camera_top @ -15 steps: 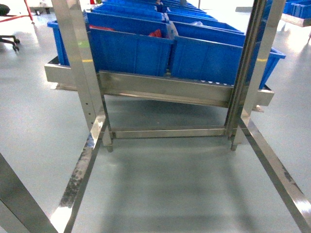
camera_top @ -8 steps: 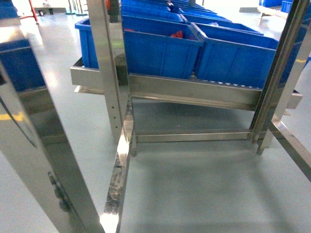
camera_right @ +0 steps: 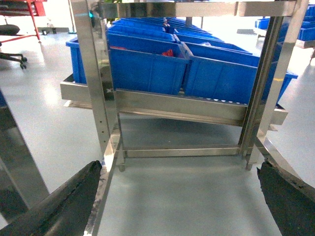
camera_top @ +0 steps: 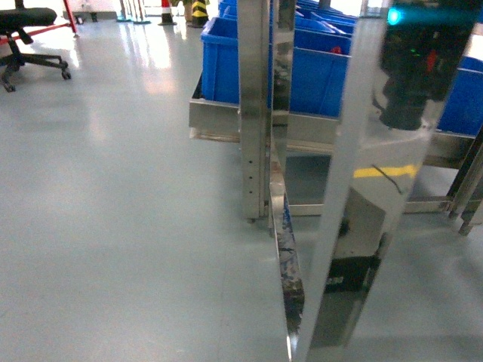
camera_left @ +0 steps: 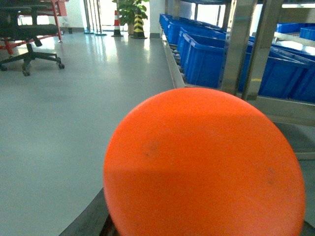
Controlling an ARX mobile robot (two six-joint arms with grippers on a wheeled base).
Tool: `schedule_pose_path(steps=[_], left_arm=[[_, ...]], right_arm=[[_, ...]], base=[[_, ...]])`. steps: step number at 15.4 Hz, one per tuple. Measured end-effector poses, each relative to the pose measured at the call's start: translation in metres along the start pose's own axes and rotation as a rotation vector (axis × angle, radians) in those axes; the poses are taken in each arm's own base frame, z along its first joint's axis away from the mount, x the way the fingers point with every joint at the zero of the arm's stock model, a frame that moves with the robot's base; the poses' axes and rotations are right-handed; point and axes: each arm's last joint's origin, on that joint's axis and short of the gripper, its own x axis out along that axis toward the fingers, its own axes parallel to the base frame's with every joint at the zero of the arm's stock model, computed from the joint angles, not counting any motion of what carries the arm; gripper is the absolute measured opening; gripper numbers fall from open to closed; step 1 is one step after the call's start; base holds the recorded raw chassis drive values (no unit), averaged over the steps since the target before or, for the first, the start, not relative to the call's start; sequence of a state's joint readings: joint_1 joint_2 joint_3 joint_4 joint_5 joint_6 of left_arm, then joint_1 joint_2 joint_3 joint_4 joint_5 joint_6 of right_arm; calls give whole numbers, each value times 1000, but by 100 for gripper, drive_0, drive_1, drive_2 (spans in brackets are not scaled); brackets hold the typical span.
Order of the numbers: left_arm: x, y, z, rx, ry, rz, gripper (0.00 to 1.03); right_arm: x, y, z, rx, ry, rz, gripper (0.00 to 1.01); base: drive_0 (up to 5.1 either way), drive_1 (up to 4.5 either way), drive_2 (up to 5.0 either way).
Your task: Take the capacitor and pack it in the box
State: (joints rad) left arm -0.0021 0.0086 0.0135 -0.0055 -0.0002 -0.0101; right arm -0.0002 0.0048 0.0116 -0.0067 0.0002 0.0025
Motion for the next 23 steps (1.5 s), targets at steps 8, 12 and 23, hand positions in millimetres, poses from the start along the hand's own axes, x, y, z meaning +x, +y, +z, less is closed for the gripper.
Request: schedule_pose_path(steps=[8,12,23], left_arm=[[0,0,0,0,3,2,44],[0,0,0,0,0,0,44],[0,0,0,0,1,2,44]], right_arm=[[0,0,0,0,-2,0,98],[0,0,0,0,-1,0,98],[0,0,0,0,-1,0,98]], base=[[-489,247,247],[-485,251,251],[-485,251,251]])
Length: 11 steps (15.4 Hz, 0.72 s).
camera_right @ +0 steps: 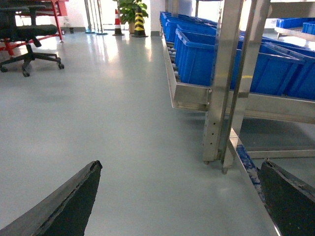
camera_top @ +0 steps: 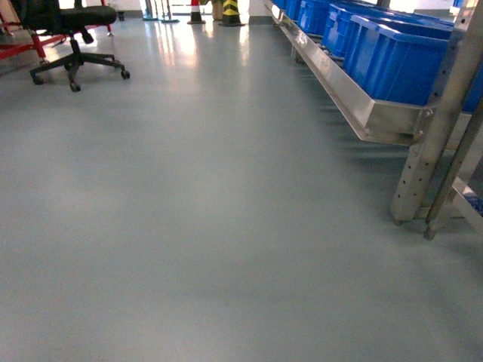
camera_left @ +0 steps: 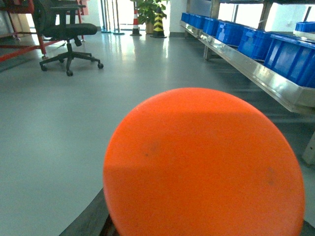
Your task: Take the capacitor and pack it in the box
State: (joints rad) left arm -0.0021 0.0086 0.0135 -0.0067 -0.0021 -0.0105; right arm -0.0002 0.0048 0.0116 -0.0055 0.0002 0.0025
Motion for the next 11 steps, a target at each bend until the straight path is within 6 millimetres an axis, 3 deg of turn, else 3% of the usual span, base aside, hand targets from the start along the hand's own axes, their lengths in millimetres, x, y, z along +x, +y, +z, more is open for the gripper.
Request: schedule_pose_path(steps=[11], left_arm=[[0,0,0,0,1,-1,44]], right_arm=[[0,0,0,0,0,0,98]], base=[[-485,251,251]])
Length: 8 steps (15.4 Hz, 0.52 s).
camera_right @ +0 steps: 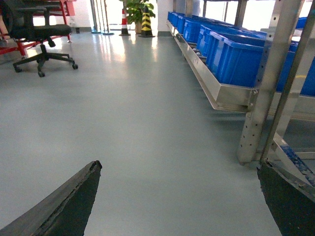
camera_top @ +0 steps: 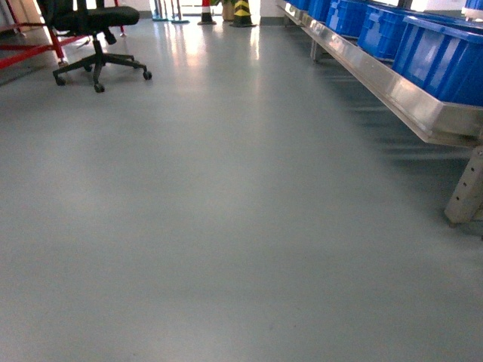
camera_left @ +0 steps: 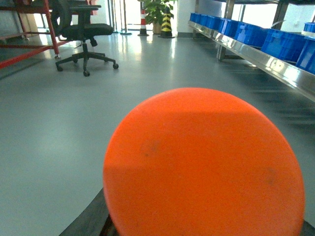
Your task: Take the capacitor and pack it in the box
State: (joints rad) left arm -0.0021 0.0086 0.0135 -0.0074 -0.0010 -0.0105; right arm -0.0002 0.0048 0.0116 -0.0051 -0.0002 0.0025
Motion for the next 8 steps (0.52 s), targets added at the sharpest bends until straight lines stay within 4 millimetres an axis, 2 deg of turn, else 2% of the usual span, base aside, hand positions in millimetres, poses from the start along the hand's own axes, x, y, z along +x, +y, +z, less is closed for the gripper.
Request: schedule_pose_path(steps=[8], left_arm=[[0,0,0,0,1,0,44]], right_arm=[[0,0,0,0,2,0,98]], base=[[-485,251,251]])
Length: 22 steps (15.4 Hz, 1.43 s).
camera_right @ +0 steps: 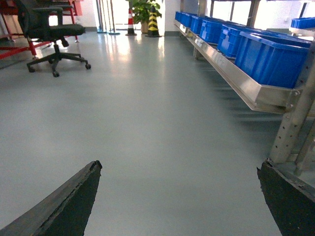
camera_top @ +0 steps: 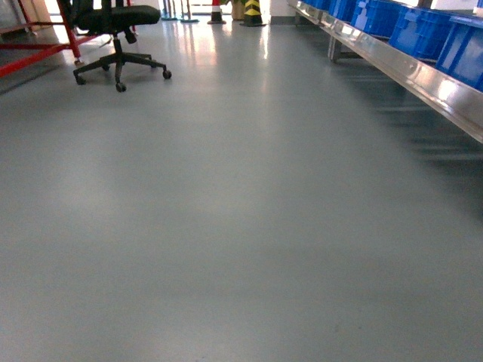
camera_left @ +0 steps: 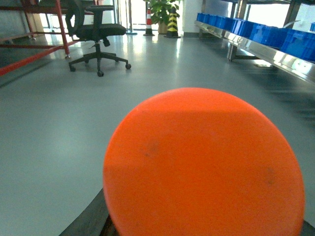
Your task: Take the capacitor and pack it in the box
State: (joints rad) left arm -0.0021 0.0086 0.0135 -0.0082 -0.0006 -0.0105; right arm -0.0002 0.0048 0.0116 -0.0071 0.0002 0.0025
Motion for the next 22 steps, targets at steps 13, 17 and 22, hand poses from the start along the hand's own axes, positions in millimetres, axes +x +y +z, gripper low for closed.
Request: schedule_pose_path(steps=[13,17,22], left_arm=[[0,0,0,0,-1,0,44],[0,0,0,0,-1,-1,44],[0,0,0,0,-3,0,44]], right_arm=[[0,0,0,0,-2,0,98],[0,0,0,0,-2,0,98],[0,0,0,0,-3,0,98]], base=[[-486,254,254],[-486,255,255],[-486,255,255]])
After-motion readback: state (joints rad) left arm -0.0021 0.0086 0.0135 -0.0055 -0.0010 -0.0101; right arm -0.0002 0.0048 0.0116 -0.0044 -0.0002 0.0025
